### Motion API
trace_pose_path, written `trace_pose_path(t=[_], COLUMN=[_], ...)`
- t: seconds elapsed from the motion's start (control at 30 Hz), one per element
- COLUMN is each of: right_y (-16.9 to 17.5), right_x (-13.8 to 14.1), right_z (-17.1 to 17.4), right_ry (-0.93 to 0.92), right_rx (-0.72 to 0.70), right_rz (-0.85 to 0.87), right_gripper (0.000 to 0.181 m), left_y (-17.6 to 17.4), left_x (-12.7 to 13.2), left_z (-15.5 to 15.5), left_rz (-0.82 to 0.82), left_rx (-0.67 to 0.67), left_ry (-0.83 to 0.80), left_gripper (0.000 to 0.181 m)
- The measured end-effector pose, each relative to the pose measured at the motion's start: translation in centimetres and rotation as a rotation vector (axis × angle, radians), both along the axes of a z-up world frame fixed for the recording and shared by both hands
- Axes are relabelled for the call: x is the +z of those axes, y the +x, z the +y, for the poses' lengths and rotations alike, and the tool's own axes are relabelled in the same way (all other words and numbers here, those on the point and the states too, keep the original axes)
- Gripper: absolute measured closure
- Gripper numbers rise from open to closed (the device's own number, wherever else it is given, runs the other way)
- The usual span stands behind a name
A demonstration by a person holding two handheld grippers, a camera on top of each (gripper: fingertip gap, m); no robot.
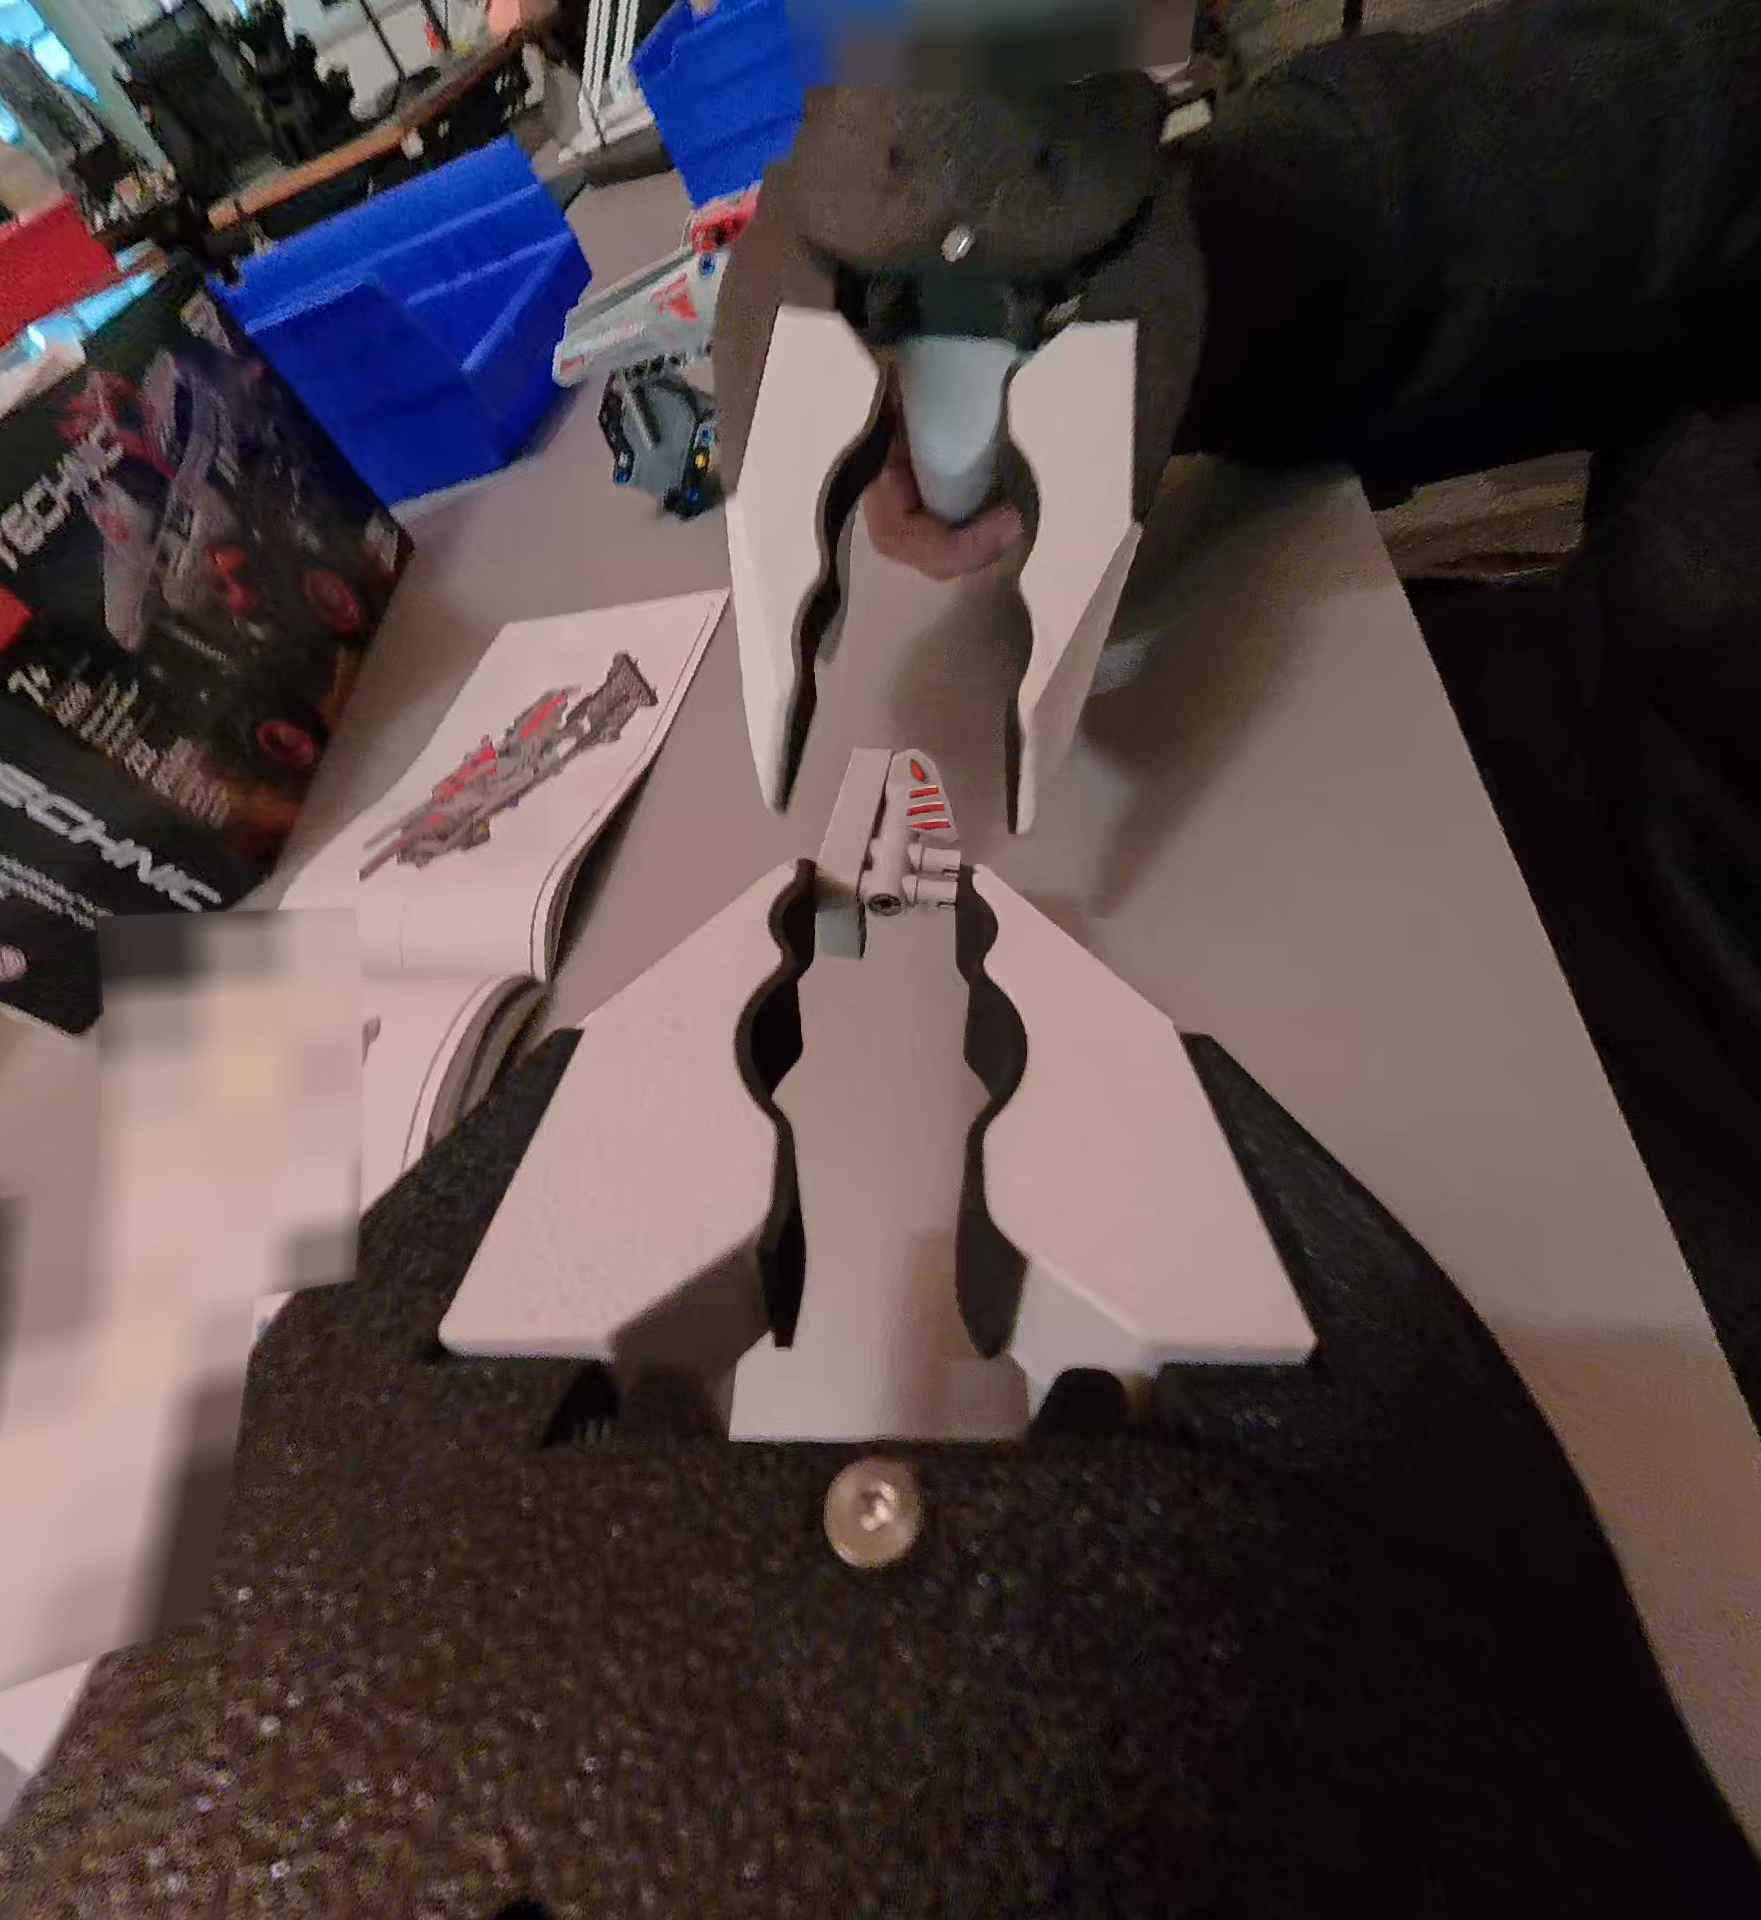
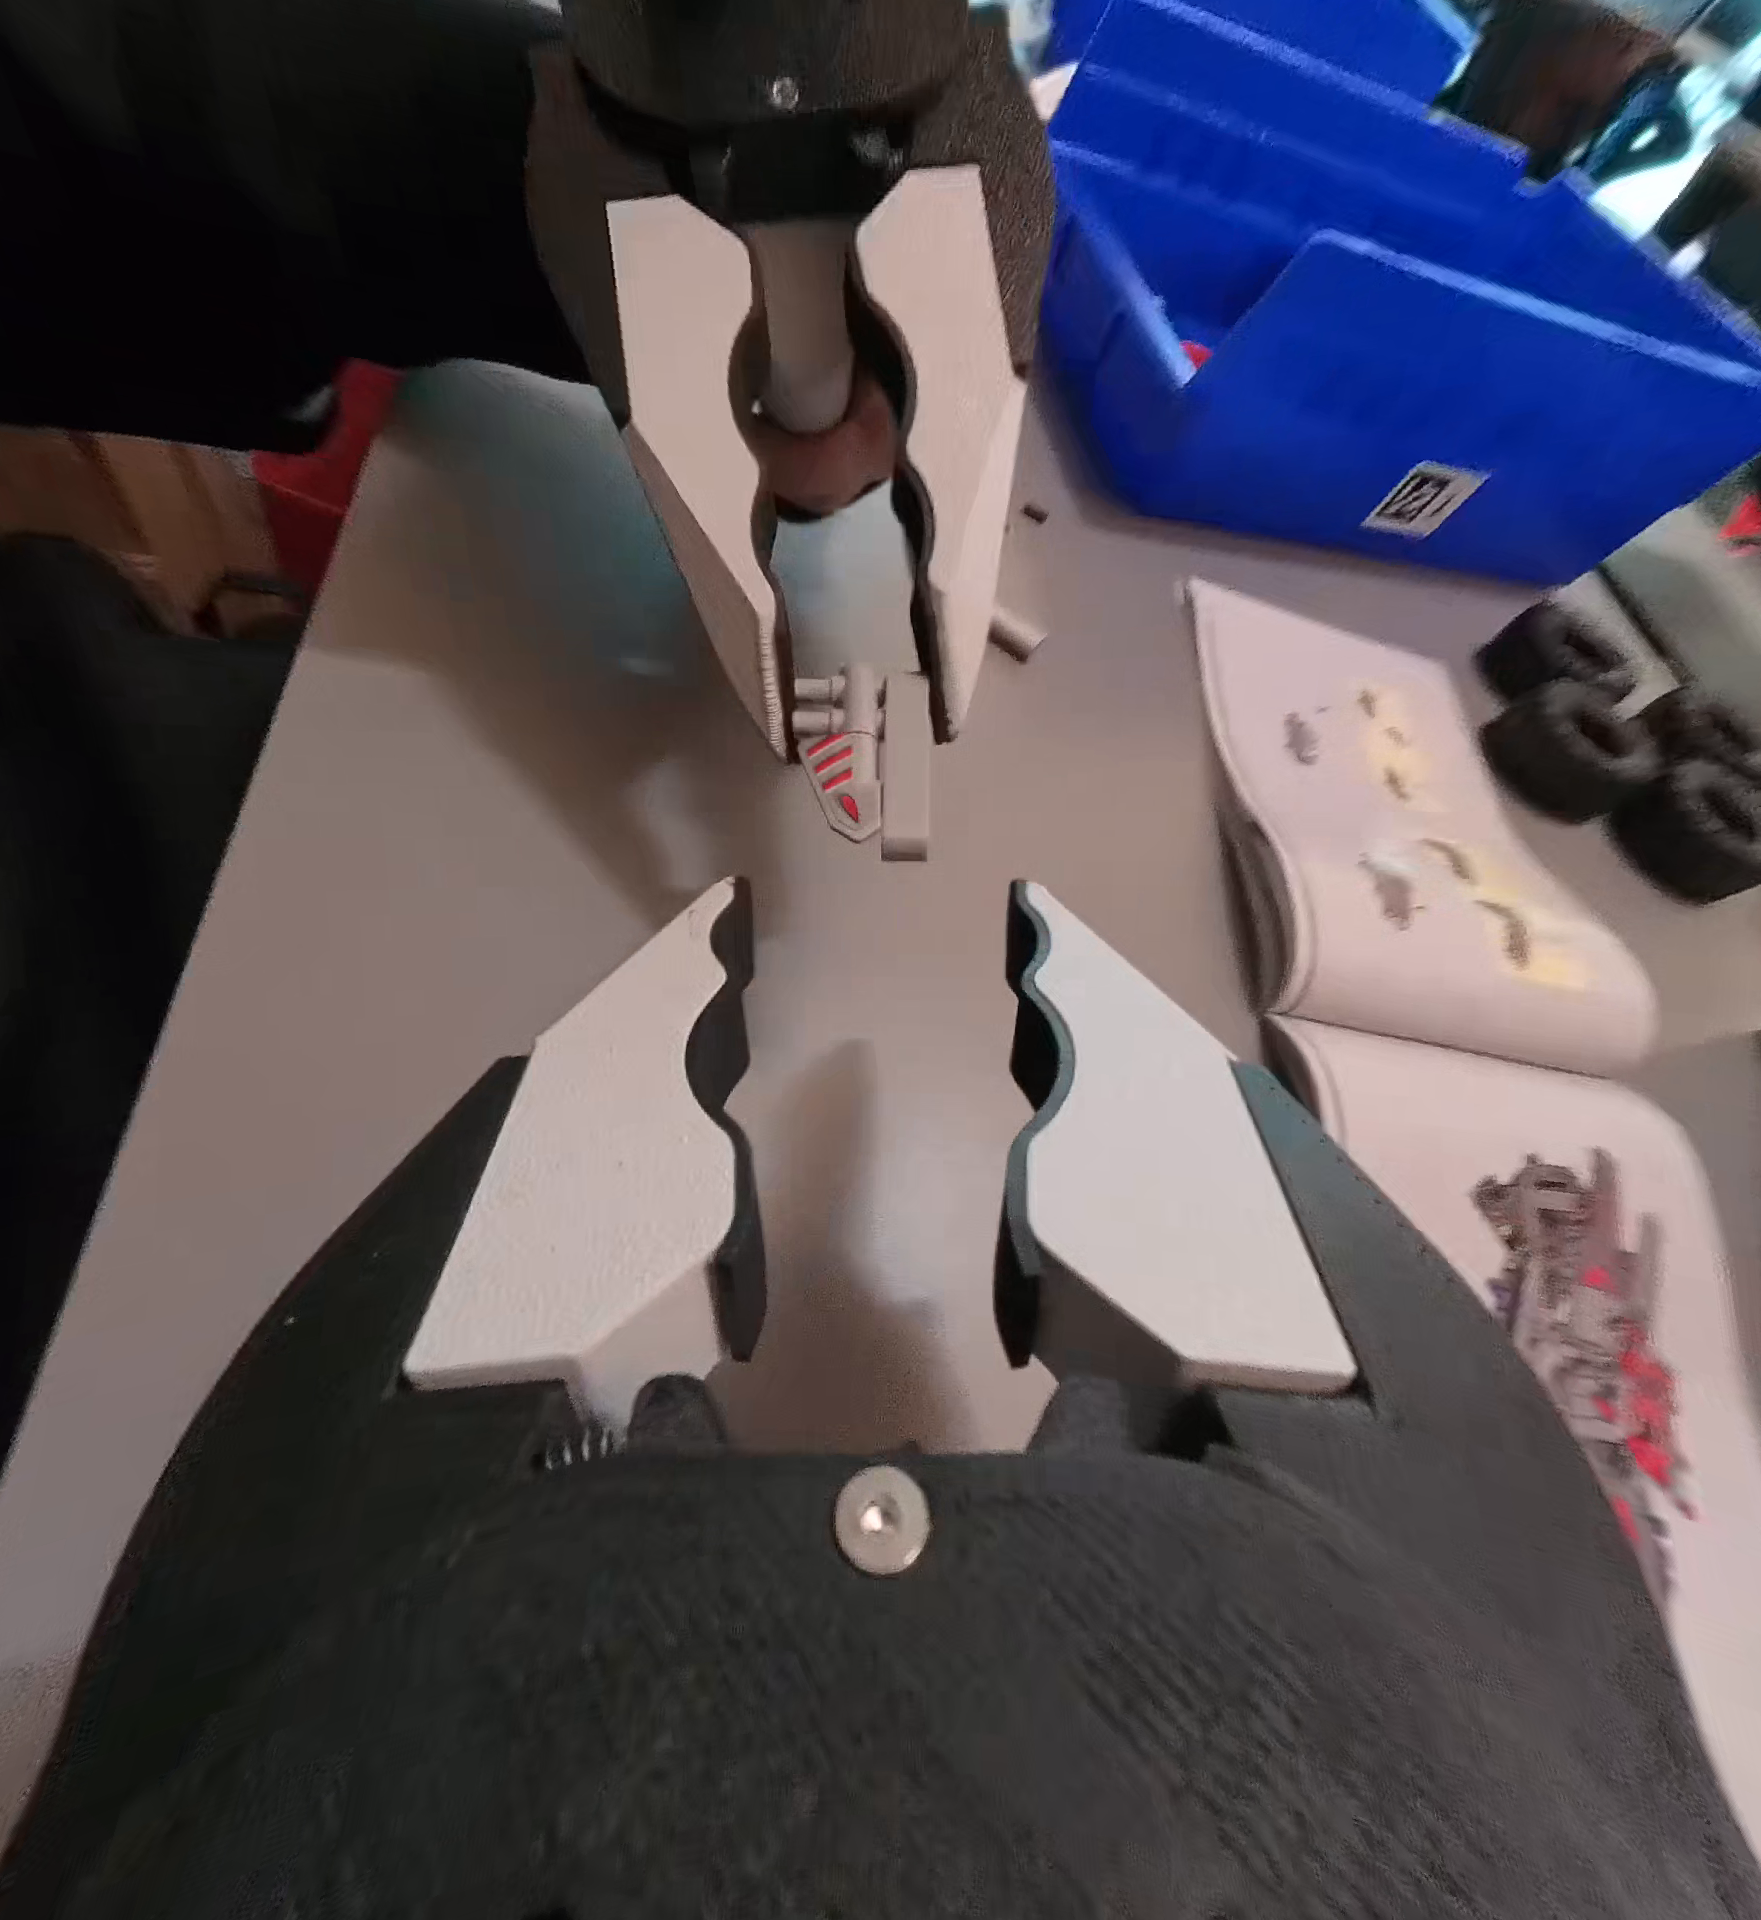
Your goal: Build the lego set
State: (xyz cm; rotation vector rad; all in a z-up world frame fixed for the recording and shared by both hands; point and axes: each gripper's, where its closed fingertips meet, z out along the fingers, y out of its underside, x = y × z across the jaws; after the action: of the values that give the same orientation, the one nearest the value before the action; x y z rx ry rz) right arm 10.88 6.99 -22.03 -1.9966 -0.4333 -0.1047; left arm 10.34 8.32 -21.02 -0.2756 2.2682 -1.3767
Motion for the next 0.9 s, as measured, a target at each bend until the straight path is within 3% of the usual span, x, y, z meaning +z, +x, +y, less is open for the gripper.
trace_pose_path(t=[0.1,0.3,0.4,0.5,0.67,0.8,0.9], right_y=[-1.0,-0.2,0.7,2.9,6.0,6.0,5.6], right_x=[0.5,0.3,0.4,1.6,3.4,3.9,4.0], right_z=[-0.1,-1.4,-2.0,-3.2,-6.8,-8.6,-9.4], right_ry=[0.035,0.004,0.023,0.086,0.184,0.206,0.222], right_rx=[0.037,0.003,-0.069,-0.258,-0.627,-0.727,-0.742], right_rz=[0.083,0.080,0.053,0.010,-0.199,-0.306,-0.294], right_gripper=[0.154,0.163,0.163,0.163,0.164,0.163,0.163], left_y=[0.1,0.6,1.4,3.1,4.5,4.4,4.9], left_x=[-0.1,-0.4,-0.5,0.7,1.7,1.9,2.9], left_z=[-0.8,-2.3,-2.7,-3.0,-5.0,-8.7,-10.6], left_rz=[-0.016,-0.022,0.012,0.079,0.376,0.651,0.761], left_rx=[-0.042,-0.103,-0.071,0.056,0.272,0.245,0.199], left_ry=[0.031,0.064,0.047,-0.083,-0.330,-0.561,-0.739], left_gripper=[0.157,0.157,0.156,0.149,0.148,0.148,0.157])
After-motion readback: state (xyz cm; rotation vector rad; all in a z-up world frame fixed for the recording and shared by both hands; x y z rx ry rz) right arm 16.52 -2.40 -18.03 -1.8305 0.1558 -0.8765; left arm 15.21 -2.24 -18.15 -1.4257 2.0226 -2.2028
